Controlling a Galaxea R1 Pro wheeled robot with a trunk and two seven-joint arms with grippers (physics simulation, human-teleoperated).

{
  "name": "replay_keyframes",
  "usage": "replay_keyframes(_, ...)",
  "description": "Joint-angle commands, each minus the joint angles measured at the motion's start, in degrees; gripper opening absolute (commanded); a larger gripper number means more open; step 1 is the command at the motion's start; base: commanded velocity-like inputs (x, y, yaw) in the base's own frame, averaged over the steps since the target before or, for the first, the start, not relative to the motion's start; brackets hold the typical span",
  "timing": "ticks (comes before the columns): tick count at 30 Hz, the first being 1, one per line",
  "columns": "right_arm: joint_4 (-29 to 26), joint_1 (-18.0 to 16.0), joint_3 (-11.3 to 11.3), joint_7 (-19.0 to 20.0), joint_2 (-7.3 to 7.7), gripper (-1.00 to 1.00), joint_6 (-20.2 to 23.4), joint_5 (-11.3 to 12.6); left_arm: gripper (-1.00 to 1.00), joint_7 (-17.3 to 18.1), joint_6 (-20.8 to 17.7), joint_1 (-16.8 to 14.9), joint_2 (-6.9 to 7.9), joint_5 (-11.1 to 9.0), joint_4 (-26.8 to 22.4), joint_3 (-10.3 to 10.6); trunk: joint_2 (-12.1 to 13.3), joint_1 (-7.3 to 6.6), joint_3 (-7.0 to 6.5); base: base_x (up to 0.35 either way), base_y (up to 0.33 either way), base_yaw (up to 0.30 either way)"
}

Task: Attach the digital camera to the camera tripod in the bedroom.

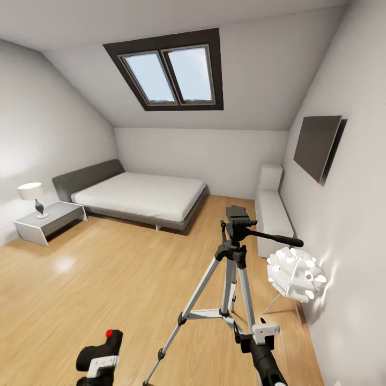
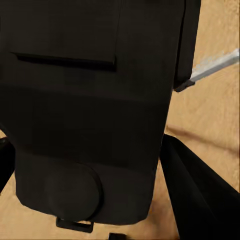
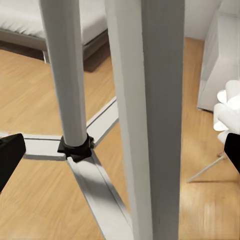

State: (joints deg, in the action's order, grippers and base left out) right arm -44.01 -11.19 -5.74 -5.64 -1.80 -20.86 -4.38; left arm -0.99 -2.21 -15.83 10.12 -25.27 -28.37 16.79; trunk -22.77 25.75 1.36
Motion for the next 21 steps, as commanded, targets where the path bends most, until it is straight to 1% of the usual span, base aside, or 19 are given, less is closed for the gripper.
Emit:
replay_keyframes(1, -0.5, -0.1, -0.1, -0.6, 0.03, 1.0, -0.1, -0.5, -1.0, 0.0, -10.7, -0.4, 0.74, 2.1, -12.6, 0.3, -0.1, 0.03, 0.14, 0.0, 0.0, 0.0)
replay_keyframes(2, -0.6, -0.1, -0.1, -0.6, 0.03, 1.0, -0.1, -0.5, -1.0, 0.0, -14.1, -0.5, 0.85, 3.1, -16.4, 0.3, -0.1, 0.03, 0.14, 0.0, 0.0, 0.0)
replay_keyframes(4, -0.9, -0.1, -0.1, -0.6, 0.04, 1.0, 0.0, -0.5, -1.0, 0.0, -26.1, -1.0, 0.73, 7.6, -30.0, 0.3, -0.1, 0.03, 0.14, 0.0, 0.0, 0.0)
replay_keyframes(5, -0.9, -0.1, -0.1, -0.6, 0.04, 1.0, 0.0, -0.5, -1.0, 0.0, -31.1, -1.5, 0.2, 10.0, -35.7, 0.2, -0.1, 0.03, 0.14, 0.0, 0.0, 0.0)
replay_keyframes(6, -1.0, -0.1, -0.1, -0.6, 0.04, 1.0, 0.0, -0.5, -1.0, 0.0, -33.3, -2.0, -0.1, 11.1, -38.3, 0.2, -0.1, 0.03, 0.14, 0.0, 0.0, 0.0)
replay_keyframes(7, -1.0, -0.1, -0.1, -0.6, 0.04, 1.0, 0.0, -0.5, -1.0, 0.0, -37.4, -3.5, -0.67, 13.3, -42.6, 0.1, -0.1, 0.03, 0.14, 0.0, 0.0, 0.0)
replay_keyframes(8, -1.0, -0.1, -0.1, -0.6, 0.04, 1.0, 0.0, -0.5, -1.0, 0.0, -39.2, -4.5, -0.91, 14.3, -44.2, 0.1, -0.1, 0.03, 0.14, 0.0, 0.0, 0.0)
replay_keyframes(9, -1.0, -0.1, -0.1, -0.6, 0.08, 1.0, 0.0, -0.5, -1.0, 0.0, -44.2, -8.4, -1.71, 16.2, -47.0, 0.1, -0.1, 0.03, 0.14, 0.0, 0.0, 0.0)
replay_keyframes(10, -1.1, -0.1, -0.1, -0.6, 0.09, 1.0, 0.0, -0.5, -1.0, 0.1, -45.7, -9.9, -2.04, 16.6, -47.4, 0.0, -0.1, 0.03, 0.14, 0.0, 0.0, 0.0)
replay_keyframes(12, -1.1, -0.1, -0.1, -0.6, 0.11, 1.0, 0.0, -0.5, -1.0, 0.3, -50.4, -17.2, -3.53, 17.6, -46.5, 0.0, -0.1, 0.03, 0.14, 0.0, 0.0, 0.0)
replay_keyframes(13, -1.1, -0.1, -0.1, -0.6, 0.12, 1.0, -0.1, -0.5, -1.0, 0.3, -51.2, -19.1, -3.93, 17.7, -46.0, 0.0, -0.1, 0.03, 0.14, 0.0, 0.0, 0.0)
replay_keyframes(14, -1.1, -0.1, -0.1, -0.6, 0.12, 1.0, -0.1, -0.5, -1.0, 0.3, -52.7, -24.8, -5.22, 18.0, -43.7, 0.0, -0.1, 0.03, 0.14, 0.0, 0.0, 0.0)
replay_keyframes(15, -1.1, -0.1, -0.1, -0.6, 0.13, 1.0, -0.1, -0.5, -1.0, 0.3, -53.3, -28.3, -6.04, 18.0, -42.0, -0.1, -0.1, 0.03, 0.14, 0.0, 0.0, 0.0)
replay_keyframes(16, -1.1, -0.1, -0.1, -0.6, 0.13, 1.0, -0.1, -0.5, -1.0, 0.3, -53.5, -30.0, -6.43, 18.1, -41.1, -0.1, -0.1, 0.03, 0.14, 0.0, 0.0, 0.0)
replay_keyframes(18, -1.1, -0.1, -0.1, -0.7, 0.13, 1.0, -0.1, -0.5, -1.0, 0.2, -54.1, -36.6, -7.66, 18.1, -37.6, -0.4, -0.1, 0.03, 0.14, 0.0, 0.0, 0.0)
replay_keyframes(19, -1.1, -0.1, -0.1, -0.7, 0.13, 1.0, -0.1, -0.5, -1.0, 0.2, -54.2, -38.1, -7.85, 18.1, -36.6, -0.6, -0.1, 0.03, 0.14, 0.0, 0.0, 0.0)
replay_keyframes(20, -1.1, -0.1, -0.1, -0.7, 0.13, 1.0, -0.1, -0.5, -1.0, 0.2, -54.3, -41.6, -8.13, 18.1, -34.4, -1.7, -0.1, 0.03, 0.14, 0.0, 0.0, 0.0)
replay_keyframes(21, -1.1, -0.1, -0.1, -0.6, 0.13, 1.0, -0.1, -0.5, -1.0, 0.2, -54.3, -43.1, -8.23, 18.1, -33.4, -2.2, -0.1, 0.03, 0.14, 0.0, 0.0, 0.0)
